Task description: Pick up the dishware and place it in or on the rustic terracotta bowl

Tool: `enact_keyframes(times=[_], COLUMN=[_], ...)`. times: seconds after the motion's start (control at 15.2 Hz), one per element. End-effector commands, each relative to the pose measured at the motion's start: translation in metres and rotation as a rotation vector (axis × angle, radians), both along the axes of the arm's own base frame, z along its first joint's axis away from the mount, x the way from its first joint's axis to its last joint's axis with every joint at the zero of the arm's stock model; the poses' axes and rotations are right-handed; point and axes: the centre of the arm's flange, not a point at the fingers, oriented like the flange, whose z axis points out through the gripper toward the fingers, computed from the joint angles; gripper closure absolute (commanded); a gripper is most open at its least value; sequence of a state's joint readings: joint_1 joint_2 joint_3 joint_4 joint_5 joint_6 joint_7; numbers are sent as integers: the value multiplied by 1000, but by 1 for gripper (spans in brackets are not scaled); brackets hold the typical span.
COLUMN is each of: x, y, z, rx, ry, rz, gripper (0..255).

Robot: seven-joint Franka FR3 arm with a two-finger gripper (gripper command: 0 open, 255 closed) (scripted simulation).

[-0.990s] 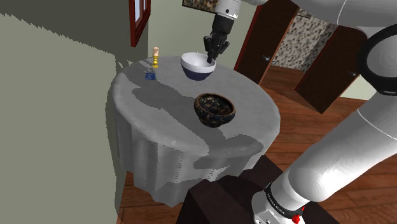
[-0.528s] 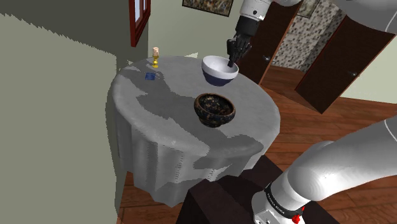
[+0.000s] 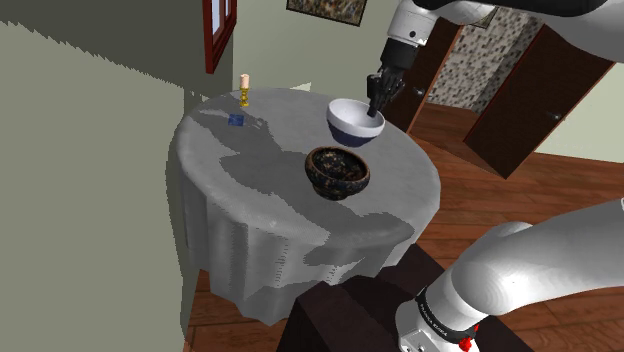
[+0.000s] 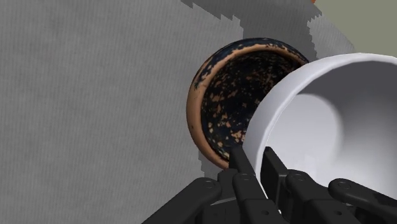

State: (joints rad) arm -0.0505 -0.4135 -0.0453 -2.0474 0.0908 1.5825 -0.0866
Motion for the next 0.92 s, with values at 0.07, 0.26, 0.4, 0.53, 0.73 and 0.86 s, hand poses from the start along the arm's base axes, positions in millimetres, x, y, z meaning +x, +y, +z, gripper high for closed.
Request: enact_keyframes(times=[0.07, 0.26, 0.4, 0.53, 0.73, 0.86], x=[1, 1, 1, 1, 1, 1], y=[-1, -1, -1, -1, -1, -1], z=[-16, -32, -43, -53, -69, -79], rx=[0, 0, 0, 0, 0, 0], ry=[-1, -1, -1, -1, -1, -1], rz=[0, 0, 0, 0, 0, 0], gripper=[255, 255, 255, 255, 255, 255])
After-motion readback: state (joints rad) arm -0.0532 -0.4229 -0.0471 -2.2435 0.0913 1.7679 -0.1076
